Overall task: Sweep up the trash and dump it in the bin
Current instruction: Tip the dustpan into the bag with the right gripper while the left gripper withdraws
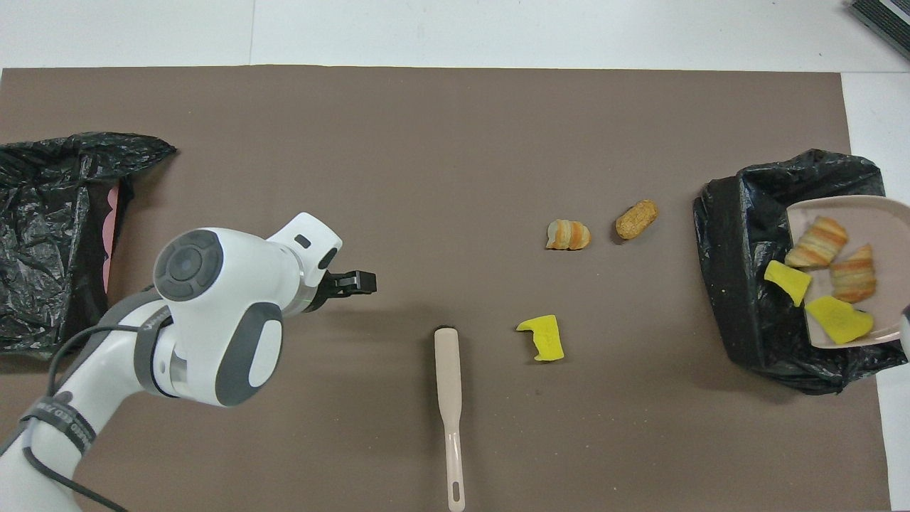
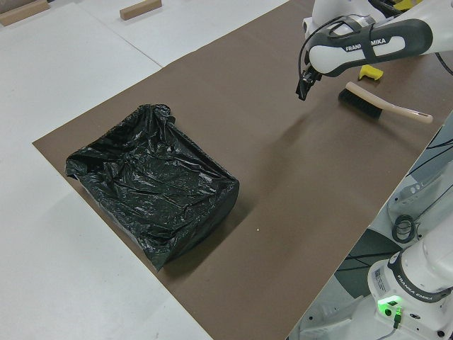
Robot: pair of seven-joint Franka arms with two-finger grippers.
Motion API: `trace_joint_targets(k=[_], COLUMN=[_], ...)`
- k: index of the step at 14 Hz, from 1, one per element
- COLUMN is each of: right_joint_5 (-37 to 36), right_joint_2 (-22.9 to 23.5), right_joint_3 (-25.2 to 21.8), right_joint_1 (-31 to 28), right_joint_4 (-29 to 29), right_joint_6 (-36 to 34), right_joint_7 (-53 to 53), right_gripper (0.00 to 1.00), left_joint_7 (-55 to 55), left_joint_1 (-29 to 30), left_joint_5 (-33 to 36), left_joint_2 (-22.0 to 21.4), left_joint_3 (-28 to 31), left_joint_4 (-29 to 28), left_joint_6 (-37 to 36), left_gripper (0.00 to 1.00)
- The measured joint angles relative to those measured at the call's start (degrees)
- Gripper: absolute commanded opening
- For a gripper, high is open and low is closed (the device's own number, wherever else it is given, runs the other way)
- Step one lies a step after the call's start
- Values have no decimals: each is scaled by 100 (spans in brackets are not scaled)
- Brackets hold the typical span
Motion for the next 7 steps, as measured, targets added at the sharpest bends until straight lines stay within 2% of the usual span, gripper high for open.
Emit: trace_joint_targets(k=[4, 7], right_joint_5=[-884, -1380], right_joint_2=[-103, -184], right_joint_3=[16, 52], right_joint_1=[641, 815], right_joint_4=[-43, 2], right_joint_6=[-857, -1173], right_joint_7=[582, 749], right_gripper=[0, 0], left_joint_7=[1166, 1715], left_joint_1=[809, 1329], left_joint_5=[434, 615], left_joint_2=[248, 251], left_joint_3=[9, 17], left_joint_4=[618, 1207], left_joint_6=[-302, -885], left_gripper=[100, 100])
